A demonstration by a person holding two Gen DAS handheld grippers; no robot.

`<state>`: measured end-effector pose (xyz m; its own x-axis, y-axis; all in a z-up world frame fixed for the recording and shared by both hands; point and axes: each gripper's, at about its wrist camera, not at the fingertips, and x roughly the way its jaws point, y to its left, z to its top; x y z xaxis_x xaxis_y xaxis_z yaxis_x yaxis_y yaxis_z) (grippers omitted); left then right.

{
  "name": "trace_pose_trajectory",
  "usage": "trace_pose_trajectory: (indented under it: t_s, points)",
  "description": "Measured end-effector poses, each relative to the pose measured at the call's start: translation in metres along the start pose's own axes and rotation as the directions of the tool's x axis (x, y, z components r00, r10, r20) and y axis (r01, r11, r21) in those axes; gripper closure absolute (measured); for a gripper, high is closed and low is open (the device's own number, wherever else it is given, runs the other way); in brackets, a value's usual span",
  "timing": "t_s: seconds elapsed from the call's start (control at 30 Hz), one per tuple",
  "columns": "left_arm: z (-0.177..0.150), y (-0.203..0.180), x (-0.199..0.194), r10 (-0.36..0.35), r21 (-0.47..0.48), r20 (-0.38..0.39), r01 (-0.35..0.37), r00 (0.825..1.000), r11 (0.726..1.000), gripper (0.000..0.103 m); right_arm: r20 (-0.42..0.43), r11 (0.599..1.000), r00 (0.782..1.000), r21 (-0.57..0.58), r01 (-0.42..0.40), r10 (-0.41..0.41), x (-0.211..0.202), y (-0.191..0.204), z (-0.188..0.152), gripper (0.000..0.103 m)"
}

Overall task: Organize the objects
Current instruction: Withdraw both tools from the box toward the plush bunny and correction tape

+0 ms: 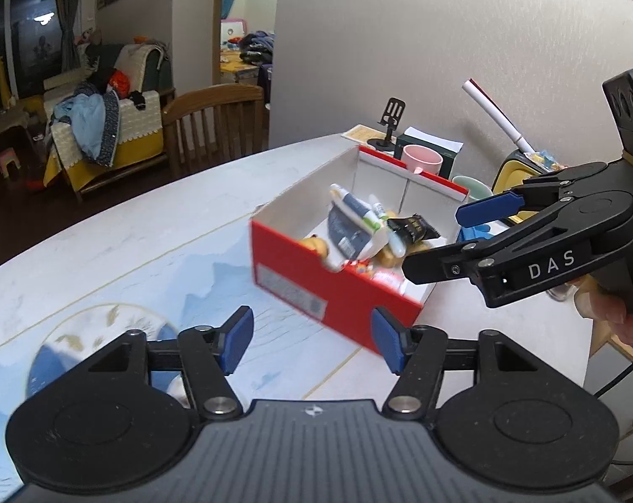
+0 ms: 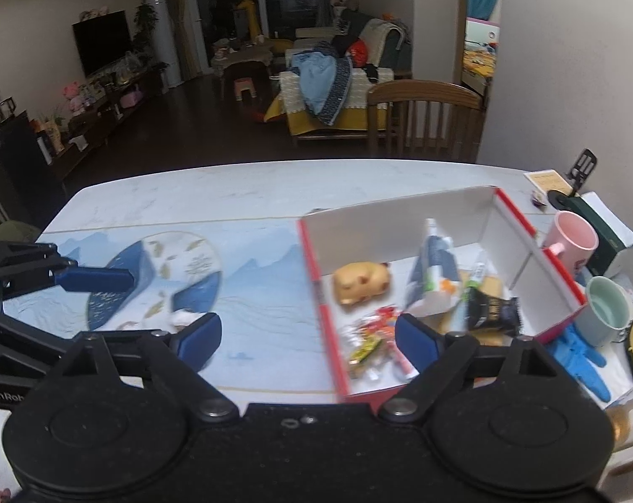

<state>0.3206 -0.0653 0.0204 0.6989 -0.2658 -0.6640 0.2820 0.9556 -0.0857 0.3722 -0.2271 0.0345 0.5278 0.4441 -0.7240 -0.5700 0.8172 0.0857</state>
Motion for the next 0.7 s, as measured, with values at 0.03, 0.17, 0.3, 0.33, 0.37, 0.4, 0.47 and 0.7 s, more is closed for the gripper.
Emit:
trace_pose_trajectory:
  t_s: [0.03, 0.17, 0.3, 0.33, 0.37, 0.4, 0.47, 0.7]
  points:
    - [-0.004, 0.004, -0.005, 0.007, 0.003, 0.004, -0.007, 1.0, 1.0, 0.04, 0.002, 1.0, 1.0, -0.008, -0.001, 0.001, 0.001, 0.008, -0.002, 0.012]
    - [-0.024, 0.022, -0.018, 0.019, -0.002, 0.001, -0.019, 1.0, 1.0, 0.037, -0.002, 1.0, 1.0, -0.017, -0.024, 0.024, 0.004, 0.034, -0.01, 0.008]
    - [-0.045, 0.04, -0.027, 0.034, -0.01, -0.012, -0.034, 0.999, 0.999, 0.033, -0.02, 0.998, 0.998, -0.005, -0.055, 0.055, 0.013, 0.057, -0.016, 0.005]
    - [-0.05, 0.044, -0.027, 0.036, -0.015, -0.019, -0.036, 0.999, 0.999, 0.033, -0.028, 0.998, 0.998, -0.006, -0.058, 0.058, 0.015, 0.063, -0.017, 0.005]
    - [-0.056, 0.048, -0.028, 0.037, -0.024, -0.027, -0.037, 0.999, 0.999, 0.033, -0.034, 0.998, 0.998, -0.008, -0.057, 0.057, 0.018, 0.068, -0.018, 0.004]
    - [-0.062, 0.053, -0.028, 0.037, -0.034, -0.034, -0.039, 0.999, 0.999, 0.033, -0.038, 0.998, 0.998, -0.008, -0.057, 0.057, 0.021, 0.073, -0.019, 0.004]
    - [-0.071, 0.062, -0.026, 0.039, -0.057, -0.05, -0.042, 0.998, 0.997, 0.033, -0.048, 0.998, 0.997, -0.011, -0.062, 0.061, 0.027, 0.082, -0.021, 0.003]
    - [-0.101, 0.085, -0.02, 0.052, -0.091, -0.082, -0.06, 0.995, 0.994, 0.024, -0.099, 0.999, 0.994, 0.003, -0.038, 0.038, 0.058, 0.102, -0.031, 0.003]
